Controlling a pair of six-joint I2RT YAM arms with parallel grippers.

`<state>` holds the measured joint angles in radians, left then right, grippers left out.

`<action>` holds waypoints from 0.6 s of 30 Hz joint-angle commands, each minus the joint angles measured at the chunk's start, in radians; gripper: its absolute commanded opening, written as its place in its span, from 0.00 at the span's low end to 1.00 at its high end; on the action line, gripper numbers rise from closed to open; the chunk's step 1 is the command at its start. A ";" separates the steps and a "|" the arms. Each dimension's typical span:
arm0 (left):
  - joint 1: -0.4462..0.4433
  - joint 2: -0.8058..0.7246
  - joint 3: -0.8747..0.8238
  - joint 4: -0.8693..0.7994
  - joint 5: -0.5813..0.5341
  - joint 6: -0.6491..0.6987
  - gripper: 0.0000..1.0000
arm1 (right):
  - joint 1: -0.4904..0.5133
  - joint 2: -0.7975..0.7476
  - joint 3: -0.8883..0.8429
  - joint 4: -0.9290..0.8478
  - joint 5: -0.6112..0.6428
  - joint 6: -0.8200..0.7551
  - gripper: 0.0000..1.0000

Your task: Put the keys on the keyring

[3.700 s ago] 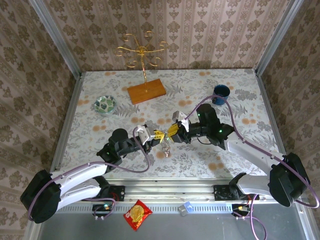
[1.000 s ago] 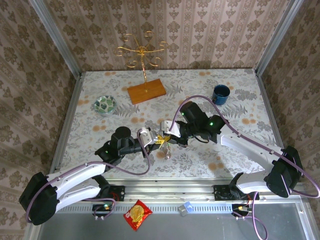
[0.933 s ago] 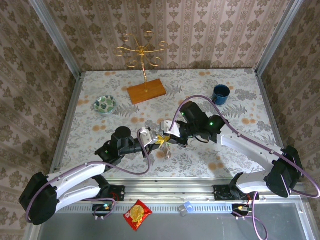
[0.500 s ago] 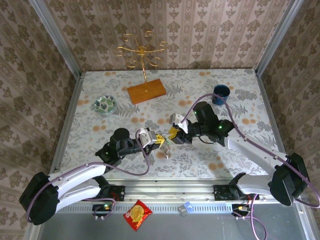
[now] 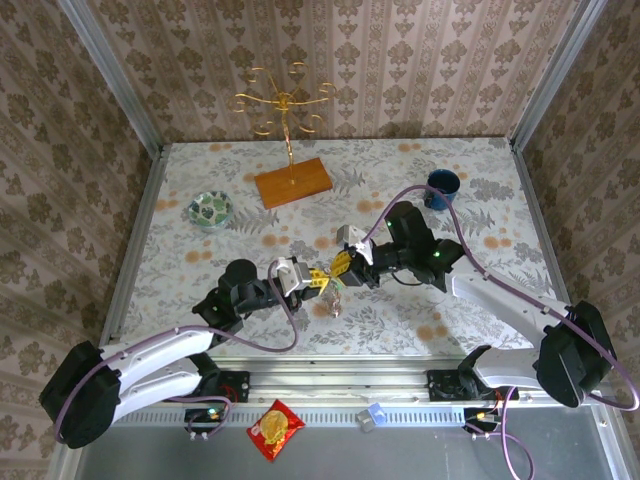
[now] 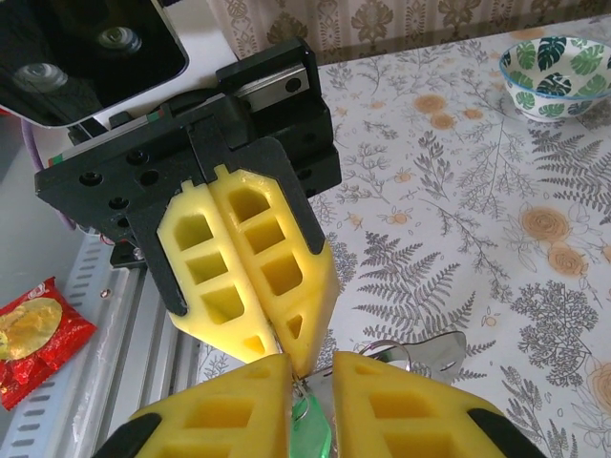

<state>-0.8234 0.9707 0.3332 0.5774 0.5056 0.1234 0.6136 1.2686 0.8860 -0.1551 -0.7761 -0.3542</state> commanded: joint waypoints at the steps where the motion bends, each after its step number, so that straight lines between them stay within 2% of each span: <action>1: 0.000 0.002 -0.003 0.089 0.037 -0.023 0.00 | 0.009 0.021 -0.006 0.026 -0.035 0.015 0.18; 13: 0.001 0.004 -0.002 0.081 0.034 -0.020 0.00 | -0.008 -0.052 -0.070 0.088 -0.021 0.033 0.24; 18: 0.000 0.005 0.003 0.065 0.037 -0.013 0.00 | -0.007 -0.032 -0.065 0.058 -0.034 0.027 0.25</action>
<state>-0.8234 0.9783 0.3275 0.5873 0.5144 0.1230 0.6102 1.2350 0.8219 -0.1013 -0.7910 -0.3359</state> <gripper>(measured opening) 0.049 0.247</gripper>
